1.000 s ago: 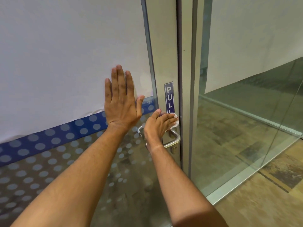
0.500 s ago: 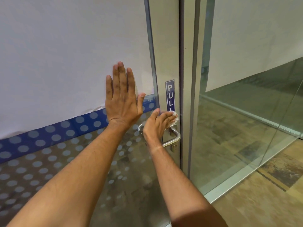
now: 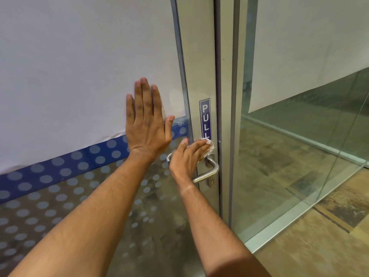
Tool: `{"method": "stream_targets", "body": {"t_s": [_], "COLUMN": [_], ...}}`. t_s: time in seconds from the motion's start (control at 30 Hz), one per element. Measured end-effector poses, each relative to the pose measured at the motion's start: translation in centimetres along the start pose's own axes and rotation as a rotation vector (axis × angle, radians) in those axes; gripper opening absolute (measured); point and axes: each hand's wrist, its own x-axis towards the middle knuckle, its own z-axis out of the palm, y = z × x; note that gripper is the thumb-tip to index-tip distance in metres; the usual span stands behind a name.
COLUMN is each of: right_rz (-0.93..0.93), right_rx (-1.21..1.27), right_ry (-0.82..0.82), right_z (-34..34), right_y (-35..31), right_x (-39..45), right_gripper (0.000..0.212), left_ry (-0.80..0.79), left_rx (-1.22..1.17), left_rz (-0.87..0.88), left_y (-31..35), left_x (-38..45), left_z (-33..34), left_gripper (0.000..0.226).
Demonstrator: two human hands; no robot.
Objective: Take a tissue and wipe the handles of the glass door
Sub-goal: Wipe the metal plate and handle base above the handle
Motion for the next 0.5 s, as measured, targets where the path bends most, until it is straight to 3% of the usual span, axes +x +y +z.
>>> {"method": "stream_targets", "body": {"t_s": [0.13, 0.27, 0.37, 0.5], "right_rz": [0.082, -0.213, -0.323, -0.118], "right_rx": [0.058, -0.028, -0.091, -0.071], "right_ry": [0.006, 0.039, 0.044, -0.02], "right_z": [0.0, -0.1, -0.5, -0.8], "right_y": [-1.5, -3.7, -2.7, 0.4], "right_x": [0.4, 1.1, 1.1, 0.1], "right_gripper": [0.071, 0.069, 0.068, 0.071], "left_ry": [-0.003, 0.008, 0.011, 0.005], "left_rx": [-0.011, 0.009, 0.004, -0.005], "left_rz": [-0.004, -0.005, -0.006, -0.003], "left_y": [0.0, 0.0, 0.0, 0.0], "left_x": [0.1, 0.1, 0.1, 0.2], "left_z": [-0.1, 0.1, 0.2, 0.1], "left_gripper": [0.084, 0.084, 0.084, 0.084]}}
